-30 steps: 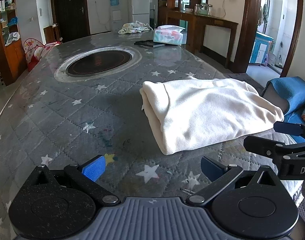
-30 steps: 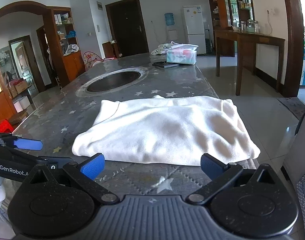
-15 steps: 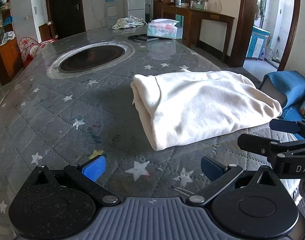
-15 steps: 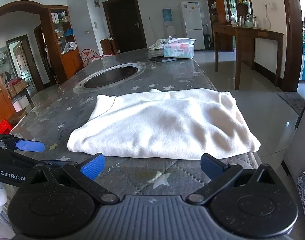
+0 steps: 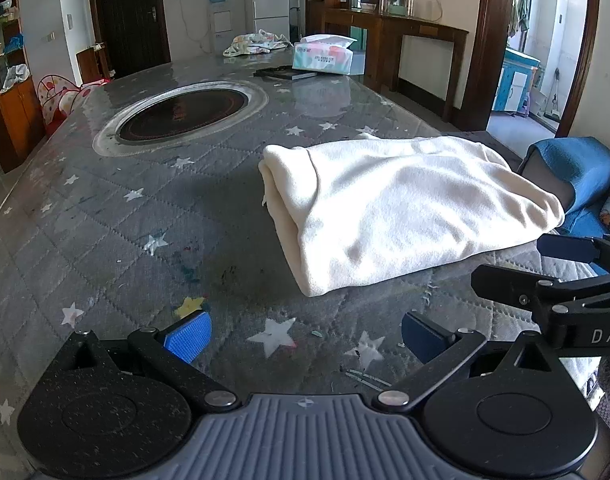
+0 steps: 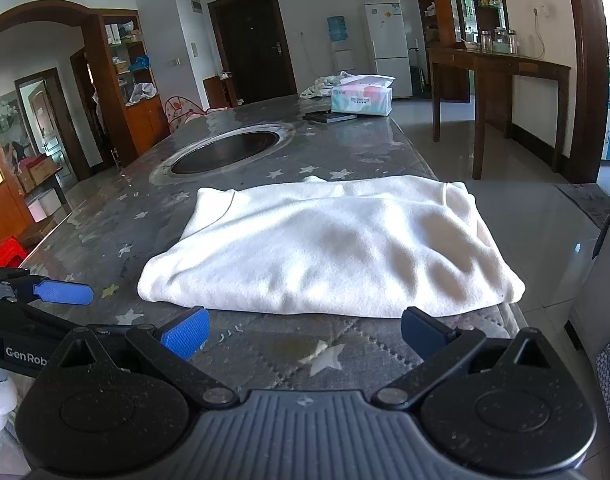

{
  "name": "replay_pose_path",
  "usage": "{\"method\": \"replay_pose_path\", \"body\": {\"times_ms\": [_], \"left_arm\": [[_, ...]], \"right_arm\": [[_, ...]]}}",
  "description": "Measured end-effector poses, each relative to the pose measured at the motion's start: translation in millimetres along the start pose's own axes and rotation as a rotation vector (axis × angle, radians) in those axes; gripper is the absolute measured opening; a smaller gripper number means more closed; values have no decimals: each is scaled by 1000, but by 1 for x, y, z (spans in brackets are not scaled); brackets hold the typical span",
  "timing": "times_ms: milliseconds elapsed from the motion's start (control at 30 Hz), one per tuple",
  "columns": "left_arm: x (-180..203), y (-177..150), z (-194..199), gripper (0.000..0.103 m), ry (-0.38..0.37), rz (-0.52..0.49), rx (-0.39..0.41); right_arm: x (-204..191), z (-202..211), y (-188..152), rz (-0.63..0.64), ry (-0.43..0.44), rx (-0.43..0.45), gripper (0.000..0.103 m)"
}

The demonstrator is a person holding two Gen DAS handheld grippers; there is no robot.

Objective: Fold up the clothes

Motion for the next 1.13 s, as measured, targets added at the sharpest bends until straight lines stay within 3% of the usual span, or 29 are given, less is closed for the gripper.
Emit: {"method": "replay_pose_path", "body": {"times_ms": [1133], "left_arm": [[0,1,-3,103,13,-1,-6]], "right_arm": [[-3,-1,-1,3,8,-6,103]]}}
Point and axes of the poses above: each gripper's, at about its wrist camera, not at the fingertips, and z roughly against the way its jaws point, x to its right, y to its top, the point moved 6 cm from there along -z, roughly the way its jaws point, and after that the axes turned 4 degrees about -y, right-handed, at the moved point
